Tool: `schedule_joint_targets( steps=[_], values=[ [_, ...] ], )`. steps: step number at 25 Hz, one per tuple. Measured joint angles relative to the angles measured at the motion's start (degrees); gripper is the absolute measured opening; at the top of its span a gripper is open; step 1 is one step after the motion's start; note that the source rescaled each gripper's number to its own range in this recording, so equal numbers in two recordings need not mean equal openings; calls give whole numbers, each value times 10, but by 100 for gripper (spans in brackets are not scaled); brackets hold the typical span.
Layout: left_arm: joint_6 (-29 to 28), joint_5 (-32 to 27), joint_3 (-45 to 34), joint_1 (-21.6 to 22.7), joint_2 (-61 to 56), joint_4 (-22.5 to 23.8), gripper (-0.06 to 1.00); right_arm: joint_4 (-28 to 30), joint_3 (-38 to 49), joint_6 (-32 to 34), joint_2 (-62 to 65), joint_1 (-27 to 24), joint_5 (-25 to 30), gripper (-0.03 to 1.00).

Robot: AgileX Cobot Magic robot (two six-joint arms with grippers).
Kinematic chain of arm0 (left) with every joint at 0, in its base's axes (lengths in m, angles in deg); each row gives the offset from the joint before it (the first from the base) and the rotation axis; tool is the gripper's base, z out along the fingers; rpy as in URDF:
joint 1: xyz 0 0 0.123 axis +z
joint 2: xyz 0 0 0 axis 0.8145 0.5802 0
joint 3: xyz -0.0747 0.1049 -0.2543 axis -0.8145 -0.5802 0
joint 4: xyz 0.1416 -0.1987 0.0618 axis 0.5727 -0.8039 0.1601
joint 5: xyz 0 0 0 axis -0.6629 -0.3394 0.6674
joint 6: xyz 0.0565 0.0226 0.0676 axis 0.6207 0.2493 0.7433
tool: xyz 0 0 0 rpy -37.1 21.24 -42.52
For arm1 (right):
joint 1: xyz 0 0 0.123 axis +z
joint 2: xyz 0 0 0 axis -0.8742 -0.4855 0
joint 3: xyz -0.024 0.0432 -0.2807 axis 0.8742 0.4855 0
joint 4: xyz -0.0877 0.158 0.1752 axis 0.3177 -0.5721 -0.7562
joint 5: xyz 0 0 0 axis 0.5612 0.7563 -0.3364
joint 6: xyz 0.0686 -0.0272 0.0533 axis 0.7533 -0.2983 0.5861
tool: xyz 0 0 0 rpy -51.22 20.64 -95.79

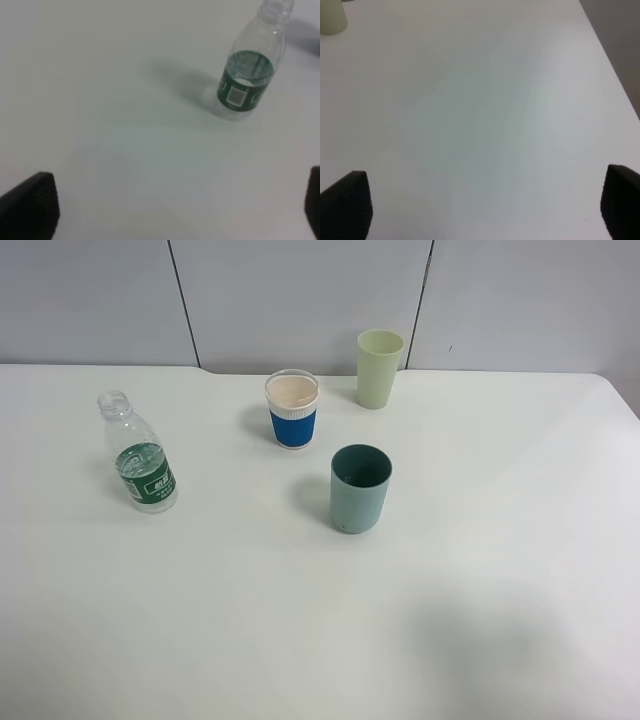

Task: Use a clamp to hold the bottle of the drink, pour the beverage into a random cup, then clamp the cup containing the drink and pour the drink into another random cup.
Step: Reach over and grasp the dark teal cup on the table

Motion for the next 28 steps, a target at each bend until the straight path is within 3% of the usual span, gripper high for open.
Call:
schedule_joint_targets(
  steps=[28],
  values=[
    [0,0,0,0,0,1,100,0,0,0,0,0,0,70]
  ],
)
